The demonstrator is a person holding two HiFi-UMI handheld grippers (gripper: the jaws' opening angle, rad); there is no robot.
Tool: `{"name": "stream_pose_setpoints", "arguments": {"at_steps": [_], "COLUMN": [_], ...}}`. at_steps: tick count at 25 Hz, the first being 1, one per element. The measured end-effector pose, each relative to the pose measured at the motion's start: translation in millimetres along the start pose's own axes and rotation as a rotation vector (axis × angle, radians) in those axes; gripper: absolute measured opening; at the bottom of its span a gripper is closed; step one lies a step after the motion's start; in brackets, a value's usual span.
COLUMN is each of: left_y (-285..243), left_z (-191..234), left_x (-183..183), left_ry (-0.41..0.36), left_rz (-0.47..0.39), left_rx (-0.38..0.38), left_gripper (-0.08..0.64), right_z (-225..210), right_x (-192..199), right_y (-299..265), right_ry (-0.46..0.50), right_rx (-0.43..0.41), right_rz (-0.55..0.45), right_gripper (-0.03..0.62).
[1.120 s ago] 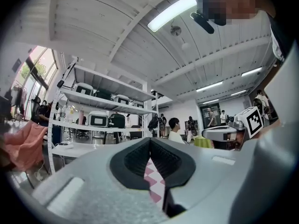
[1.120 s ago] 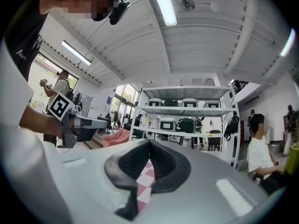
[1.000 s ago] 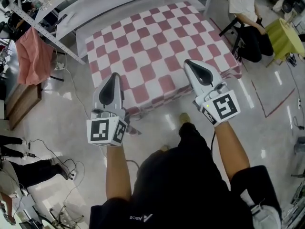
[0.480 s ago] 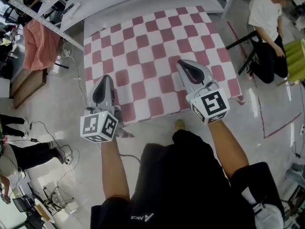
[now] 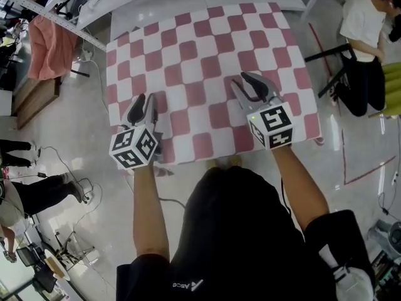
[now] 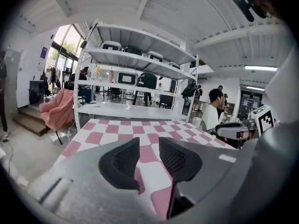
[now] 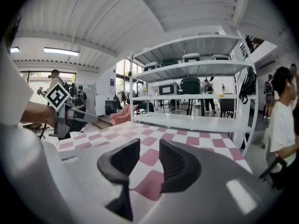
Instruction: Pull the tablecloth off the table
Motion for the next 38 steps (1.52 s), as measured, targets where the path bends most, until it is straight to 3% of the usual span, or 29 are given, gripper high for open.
{"name": "stream_pose_setpoints", "arguments": {"at_steps": [5,11,21,25,28,33,38], "left_y": [-31.2,-56.6,-86.6,-90.3,-91.9,-96.0,-99.7], "left_z": [32.8,62.2,93.0,93.3,90.6,76.6,66.1], "left_x": [33.1,63.8,95.5,101.8,97.7,100.0,102.0], "left_ry": [0.008,0.028,0.034,0.035,0.002,-0.065,-0.115], "left_rz": [0.151,0.280,0.458,0.505,0.506,0.528,0.544], "left_rx": [-0.075,-0.148,-0.208,-0.209,-0.192,-0.156,-0.121], "left_gripper": [0.210,0.273,0.321,0.324,0.317,0.216,0.133], "right_z": [-11.8,-30.4,-59.0,-59.6,-57.6,-51.1,-35.7], "right_x": [39.1,81.5,125.1,130.7,129.4,129.3,125.3], "right_y": [-29.1,-55.5,-82.3,-83.8,-84.0,-85.3,-92.5], "right_ry": [-0.013,-0.031,-0.140,-0.179,-0.172,-0.154,-0.127], "right_rx": [0.034,0.083,0.139,0.128,0.132,0.117,0.087], "right_rz": [0.148,0.331,0.556,0.577,0.564,0.558,0.563], "right_gripper": [0.237,0.324,0.365,0.366,0.357,0.259,0.106]}}
Point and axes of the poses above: the fingertips, and each gripper's own axes: y backward along the fingers, z to its left, x out of its underside, the point moved 1 cm from there along y, backward along the fingers, and after that the axes turned 7 degrees about y, right-handed, at the moved point
